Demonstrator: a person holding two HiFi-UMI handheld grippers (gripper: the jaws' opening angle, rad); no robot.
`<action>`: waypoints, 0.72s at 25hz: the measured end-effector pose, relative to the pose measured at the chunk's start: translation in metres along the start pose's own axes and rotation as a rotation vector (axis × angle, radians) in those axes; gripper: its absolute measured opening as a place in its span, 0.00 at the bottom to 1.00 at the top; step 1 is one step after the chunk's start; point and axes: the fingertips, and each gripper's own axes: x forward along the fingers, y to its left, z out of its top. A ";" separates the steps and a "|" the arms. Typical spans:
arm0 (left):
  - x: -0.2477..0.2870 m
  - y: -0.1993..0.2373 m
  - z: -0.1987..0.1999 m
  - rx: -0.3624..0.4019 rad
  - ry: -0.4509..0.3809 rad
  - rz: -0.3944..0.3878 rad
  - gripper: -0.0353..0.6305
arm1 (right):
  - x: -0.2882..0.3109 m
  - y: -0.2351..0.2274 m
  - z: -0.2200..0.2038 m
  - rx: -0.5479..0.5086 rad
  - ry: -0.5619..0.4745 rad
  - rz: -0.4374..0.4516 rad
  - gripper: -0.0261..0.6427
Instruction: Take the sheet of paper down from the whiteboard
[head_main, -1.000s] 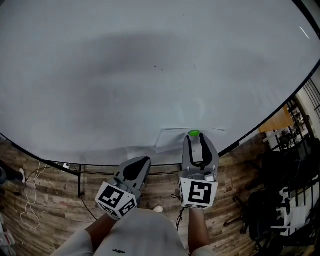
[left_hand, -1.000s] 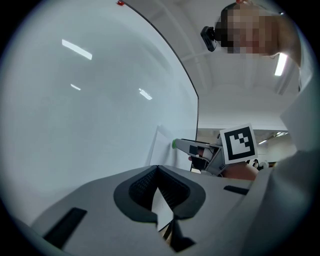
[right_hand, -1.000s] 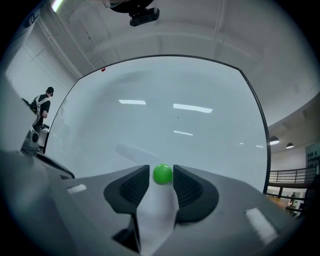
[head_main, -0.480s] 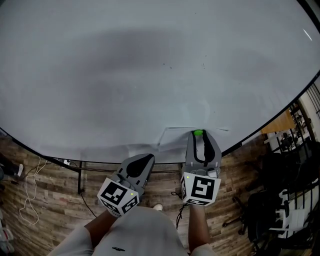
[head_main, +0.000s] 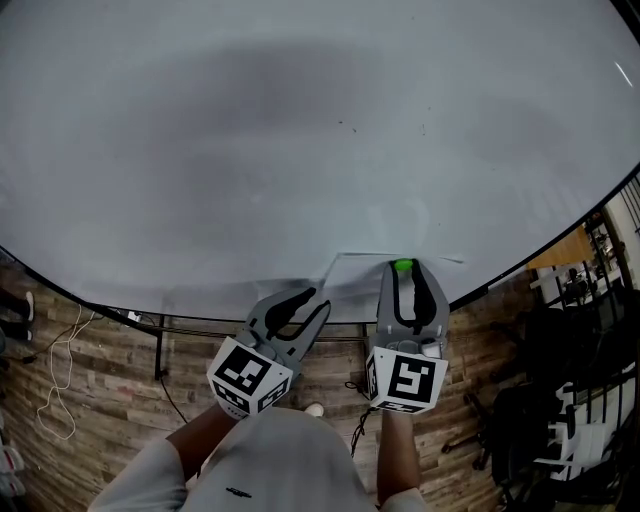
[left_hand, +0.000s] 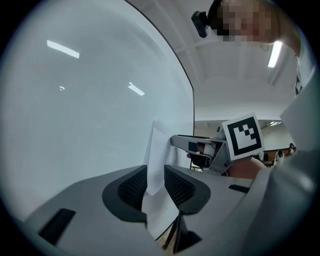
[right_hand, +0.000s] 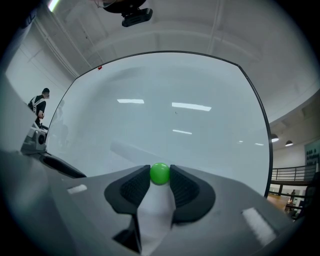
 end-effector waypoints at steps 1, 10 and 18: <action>0.002 0.000 0.002 0.005 -0.002 -0.003 0.19 | 0.000 0.000 0.000 -0.004 0.002 0.004 0.24; 0.018 0.003 0.013 0.031 -0.013 -0.012 0.19 | -0.001 0.000 -0.001 0.006 -0.004 0.014 0.24; 0.029 0.002 0.019 0.036 -0.034 -0.017 0.17 | 0.001 -0.001 0.000 -0.001 -0.002 0.020 0.24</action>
